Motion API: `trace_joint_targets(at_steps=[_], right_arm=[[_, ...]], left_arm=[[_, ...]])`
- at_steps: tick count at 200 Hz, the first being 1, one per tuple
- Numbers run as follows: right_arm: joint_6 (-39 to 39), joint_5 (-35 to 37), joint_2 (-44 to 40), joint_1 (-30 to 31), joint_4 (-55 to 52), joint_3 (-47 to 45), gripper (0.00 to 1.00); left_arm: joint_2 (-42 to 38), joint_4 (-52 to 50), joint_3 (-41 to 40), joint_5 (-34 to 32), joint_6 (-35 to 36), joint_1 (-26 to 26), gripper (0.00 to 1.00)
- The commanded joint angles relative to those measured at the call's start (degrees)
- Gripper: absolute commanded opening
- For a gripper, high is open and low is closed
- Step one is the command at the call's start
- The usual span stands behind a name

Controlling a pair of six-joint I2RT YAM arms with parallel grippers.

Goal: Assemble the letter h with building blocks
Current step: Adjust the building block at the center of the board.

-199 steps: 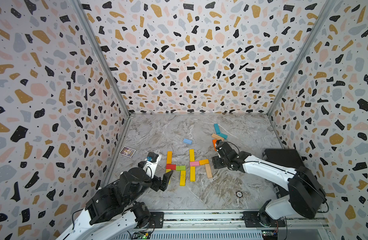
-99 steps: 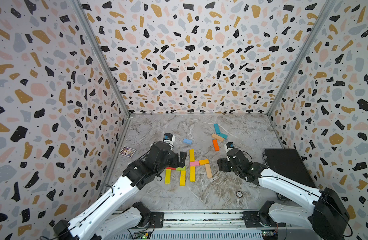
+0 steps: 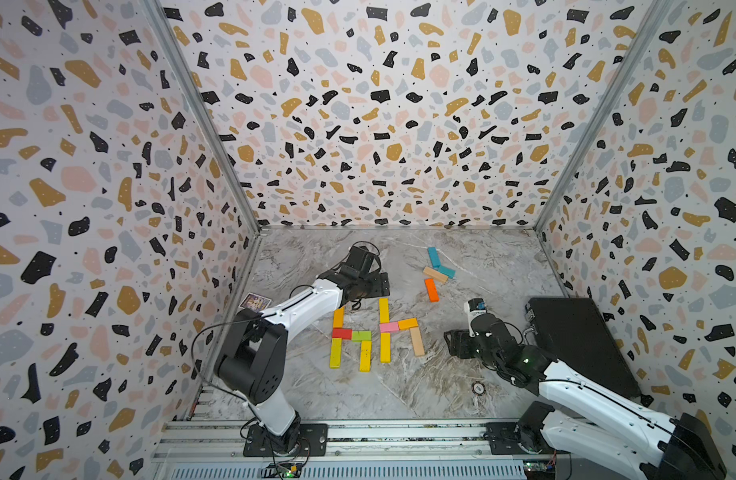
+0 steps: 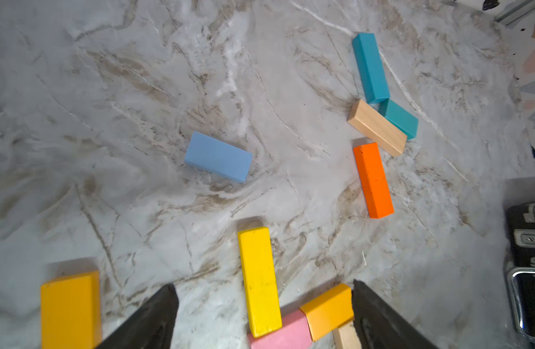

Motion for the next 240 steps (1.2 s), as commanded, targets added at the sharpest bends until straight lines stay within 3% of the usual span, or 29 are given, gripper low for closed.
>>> trace_joint_targets(at_steps=[1, 16, 51, 124, 160, 196, 240], right_arm=[[0.8, 2.1, -2.1, 0.2, -3.4, -0.2, 0.77], [1.4, 3.7, -3.0, 0.2, -4.4, -0.8, 0.76], [2.4, 6.4, -5.8, 0.2, -4.7, -3.1, 0.77], [2.5, 8.2, -7.5, 0.2, -3.5, -5.8, 0.77], [2.6, 7.4, -6.5, 0.1, -3.0, -6.0, 0.77], [2.6, 7.3, -7.5, 0.2, -3.5, -6.0, 0.77], [2.9, 7.9, -10.6, 0.2, -4.2, -6.7, 0.77]], left_arm=[[3.8, 3.8, 3.4, 3.7, -1.0, 0.5, 0.87], [7.3, 5.4, 6.7, 5.8, -1.2, -1.7, 0.86], [18.2, -0.1, 21.9, 4.4, 2.8, -9.0, 0.86], [37.8, -14.8, 47.7, -3.1, 7.9, -14.3, 0.78], [41.9, -18.0, 52.6, -5.7, 8.6, -15.6, 0.77], [44.8, -19.8, 54.6, -6.9, 7.7, -16.2, 0.70], [45.5, -19.1, 54.3, -4.6, 6.1, -16.5, 0.50]])
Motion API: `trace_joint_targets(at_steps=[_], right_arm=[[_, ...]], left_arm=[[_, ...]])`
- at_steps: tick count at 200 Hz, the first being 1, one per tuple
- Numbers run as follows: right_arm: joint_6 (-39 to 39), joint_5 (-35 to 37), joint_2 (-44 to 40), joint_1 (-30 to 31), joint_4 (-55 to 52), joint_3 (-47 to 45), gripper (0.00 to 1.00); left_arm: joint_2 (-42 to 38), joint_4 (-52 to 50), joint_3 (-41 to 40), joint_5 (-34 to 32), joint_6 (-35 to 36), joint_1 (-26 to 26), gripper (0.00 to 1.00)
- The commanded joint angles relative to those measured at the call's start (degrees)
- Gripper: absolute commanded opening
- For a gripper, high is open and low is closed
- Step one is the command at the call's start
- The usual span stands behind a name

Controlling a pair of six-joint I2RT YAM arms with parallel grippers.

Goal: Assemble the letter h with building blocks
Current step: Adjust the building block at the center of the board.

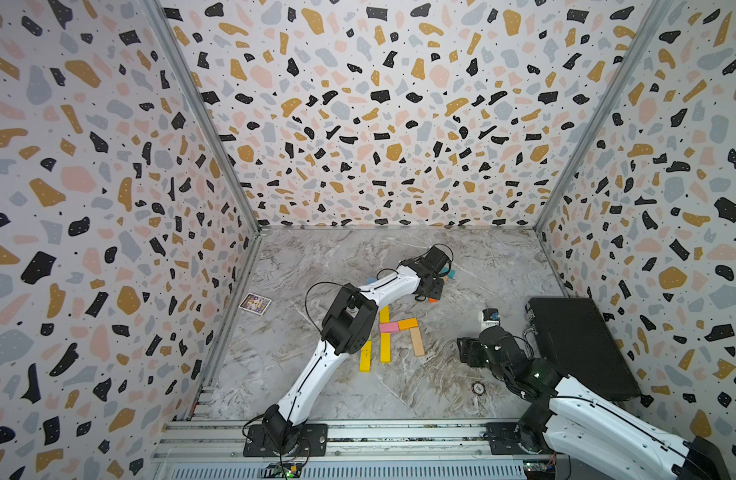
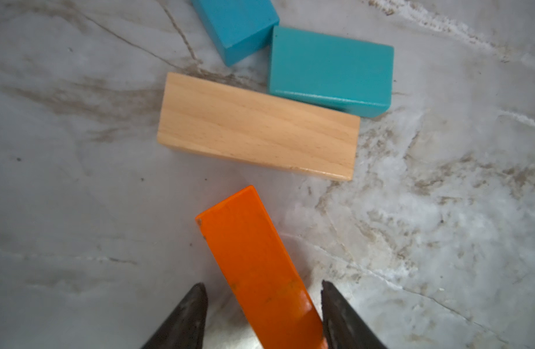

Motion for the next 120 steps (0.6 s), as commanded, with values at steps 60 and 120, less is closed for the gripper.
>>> trace_joint_targets(at_steps=[60, 120], right_arm=[[0.6, 1.2, -2.5, 0.2, -0.9, -0.7, 0.77], [0.9, 1.9, -3.0, 0.2, -2.2, -0.4, 0.77]], left_arm=[[-1.2, 0.3, -3.5, 1.4, -6.0, -0.9, 0.35], [-10.7, 10.9, -19.2, -0.8, -20.4, -2.5, 0.30]])
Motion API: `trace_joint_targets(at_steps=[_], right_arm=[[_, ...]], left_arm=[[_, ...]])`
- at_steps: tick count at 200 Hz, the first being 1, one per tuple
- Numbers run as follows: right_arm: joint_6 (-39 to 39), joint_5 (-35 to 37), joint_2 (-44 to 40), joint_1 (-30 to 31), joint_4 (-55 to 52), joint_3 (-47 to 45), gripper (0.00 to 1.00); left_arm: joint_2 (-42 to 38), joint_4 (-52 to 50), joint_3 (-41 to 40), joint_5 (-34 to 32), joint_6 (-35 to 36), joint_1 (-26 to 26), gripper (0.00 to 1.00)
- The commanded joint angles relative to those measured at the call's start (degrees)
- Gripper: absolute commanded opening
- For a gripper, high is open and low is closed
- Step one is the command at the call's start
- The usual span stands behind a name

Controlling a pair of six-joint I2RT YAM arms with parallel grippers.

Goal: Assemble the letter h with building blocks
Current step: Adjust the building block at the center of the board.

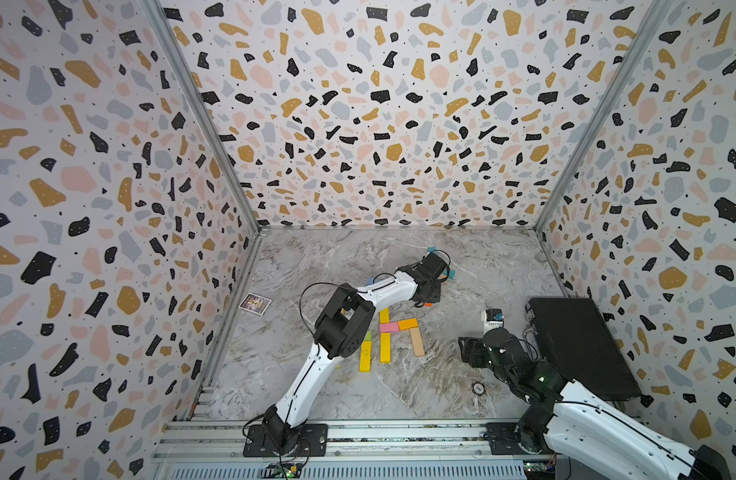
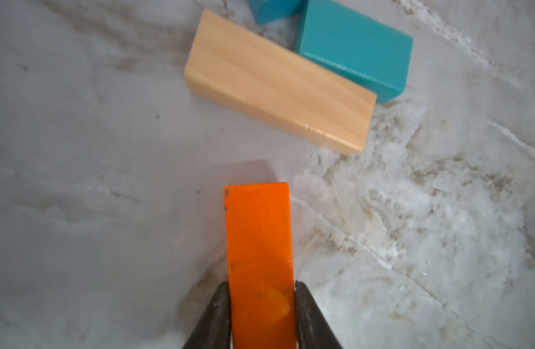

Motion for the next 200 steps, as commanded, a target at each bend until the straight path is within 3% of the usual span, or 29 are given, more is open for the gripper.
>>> trace_joint_targets(at_steps=[1, 30, 81, 140, 173, 200], right_arm=[[0.8, 1.3, -0.7, 0.1, -1.9, 0.0, 0.77], [0.8, 1.8, -1.6, 0.1, -2.8, 0.2, 0.77], [1.0, 2.6, -3.4, 0.1, -4.6, 0.5, 0.78], [1.0, 1.6, -4.9, 0.2, -5.3, 0.6, 0.77], [1.1, 1.2, -5.7, 0.1, -5.5, 0.7, 0.78], [1.2, 1.5, -6.3, 0.1, -5.8, 0.5, 0.78]], left_arm=[[-3.2, 3.2, -5.0, -0.7, -7.9, -1.0, 0.30], [-5.5, 3.8, -7.6, -2.8, -12.9, -2.6, 0.29], [-5.7, -4.0, -5.1, -11.1, -19.7, -5.1, 0.24], [-3.6, -8.5, -1.7, -12.6, -19.7, -6.5, 0.25], [-3.6, -8.4, -1.7, -13.1, -19.1, -6.7, 0.36], [-3.4, -8.5, -1.9, -13.2, -18.5, -6.7, 0.37]])
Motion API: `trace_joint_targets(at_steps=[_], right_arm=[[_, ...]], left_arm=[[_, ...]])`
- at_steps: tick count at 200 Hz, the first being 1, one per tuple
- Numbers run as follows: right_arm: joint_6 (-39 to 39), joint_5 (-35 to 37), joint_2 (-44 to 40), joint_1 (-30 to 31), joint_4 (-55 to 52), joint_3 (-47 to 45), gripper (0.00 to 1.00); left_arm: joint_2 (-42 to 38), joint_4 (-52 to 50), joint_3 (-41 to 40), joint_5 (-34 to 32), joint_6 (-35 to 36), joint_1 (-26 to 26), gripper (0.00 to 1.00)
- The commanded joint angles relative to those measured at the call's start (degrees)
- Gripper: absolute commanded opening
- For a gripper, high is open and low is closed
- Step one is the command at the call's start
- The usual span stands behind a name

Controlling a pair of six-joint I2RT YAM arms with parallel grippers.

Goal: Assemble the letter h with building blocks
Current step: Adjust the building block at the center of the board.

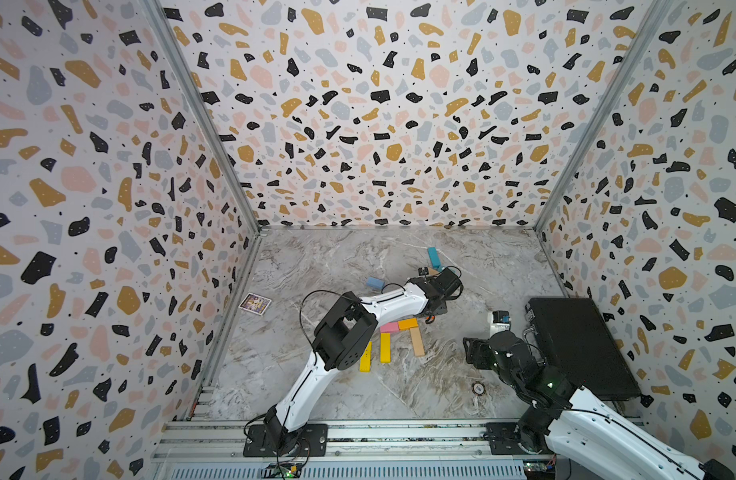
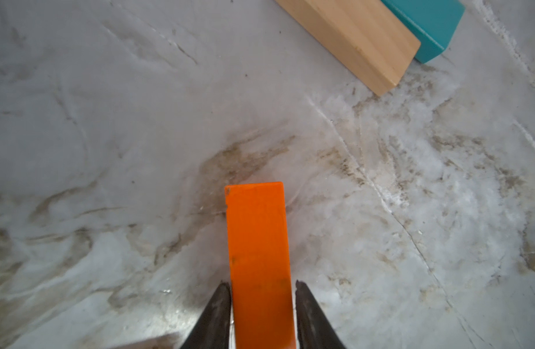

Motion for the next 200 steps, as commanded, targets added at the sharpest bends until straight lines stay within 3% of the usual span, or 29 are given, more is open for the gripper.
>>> trace_joint_targets(at_steps=[1, 25, 53, 79, 120, 133, 169, 200], right_arm=[[0.4, 0.3, -1.0, 0.2, -1.4, 0.5, 0.78], [0.6, 0.4, -1.0, 0.1, -1.5, 0.4, 0.78], [0.7, 0.5, -1.1, 0.1, -1.4, 0.5, 0.79], [0.4, 0.3, -1.5, 0.1, -1.1, 0.2, 0.79], [-0.8, -1.0, -1.0, 0.1, 1.6, -0.8, 0.79], [-1.5, -2.3, -0.7, 0.1, 3.2, -1.4, 0.79], [-3.5, -6.2, 0.6, 0.0, 9.7, -3.8, 0.78], [-4.5, -10.2, 5.4, -0.1, 14.2, -3.4, 0.77]], left_arm=[[0.7, -1.4, 1.1, -1.6, 0.4, -0.3, 0.37], [0.8, -1.5, 0.8, -1.4, 0.7, -0.3, 0.38], [-1.1, -1.3, 2.0, -2.5, 3.7, -0.3, 0.55], [-8.0, 0.3, 2.7, -4.6, 9.2, -0.2, 0.70], [-26.6, 7.1, -7.9, -0.7, 16.0, 1.3, 0.88], [-34.2, 9.7, -14.5, 2.2, 17.8, 2.0, 1.00], [-55.4, 10.5, -31.0, 8.1, 24.4, 3.8, 0.99], [-70.7, 4.2, -39.6, 6.9, 31.0, 4.4, 0.99]])
